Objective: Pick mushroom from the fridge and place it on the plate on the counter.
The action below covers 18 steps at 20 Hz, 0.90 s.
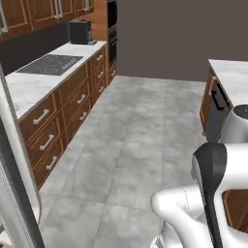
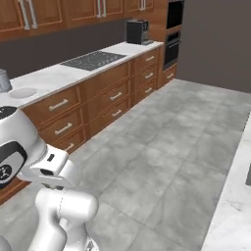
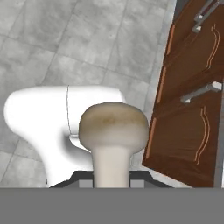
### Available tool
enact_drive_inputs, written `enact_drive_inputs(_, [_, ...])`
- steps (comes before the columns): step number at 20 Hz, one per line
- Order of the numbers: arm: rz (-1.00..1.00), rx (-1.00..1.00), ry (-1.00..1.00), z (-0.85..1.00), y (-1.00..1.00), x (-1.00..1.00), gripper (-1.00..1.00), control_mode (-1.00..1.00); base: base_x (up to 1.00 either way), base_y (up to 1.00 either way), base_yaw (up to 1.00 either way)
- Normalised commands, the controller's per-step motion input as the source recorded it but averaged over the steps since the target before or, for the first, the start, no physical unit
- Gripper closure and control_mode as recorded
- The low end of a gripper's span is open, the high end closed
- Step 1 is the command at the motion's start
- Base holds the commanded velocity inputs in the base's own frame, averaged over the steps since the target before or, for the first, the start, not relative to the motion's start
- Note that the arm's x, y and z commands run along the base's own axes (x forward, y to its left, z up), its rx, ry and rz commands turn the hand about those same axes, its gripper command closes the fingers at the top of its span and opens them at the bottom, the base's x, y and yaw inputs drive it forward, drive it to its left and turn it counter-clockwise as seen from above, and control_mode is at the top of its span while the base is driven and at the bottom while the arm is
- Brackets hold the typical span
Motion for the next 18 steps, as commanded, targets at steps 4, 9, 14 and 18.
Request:
enact_drive_inputs(4, [0.00,0.00,0.00,0.00,0.00,0.00,1.00,1.00,1.00,0.00,-0.14])
enact_drive_inputs(9, [0.00,0.00,0.00,0.00,0.00,0.00,1.00,1.00,1.00,0.01,-0.02])
enact_drive_inputs(14, [0.00,0.00,0.00,0.00,0.00,0.00,1.00,1.00,1.00,-0.01,0.15])
enact_drive_inputs(18, [0.00,0.00,0.00,0.00,0.00,0.00,1.00,1.00,0.79,0.02,0.42])
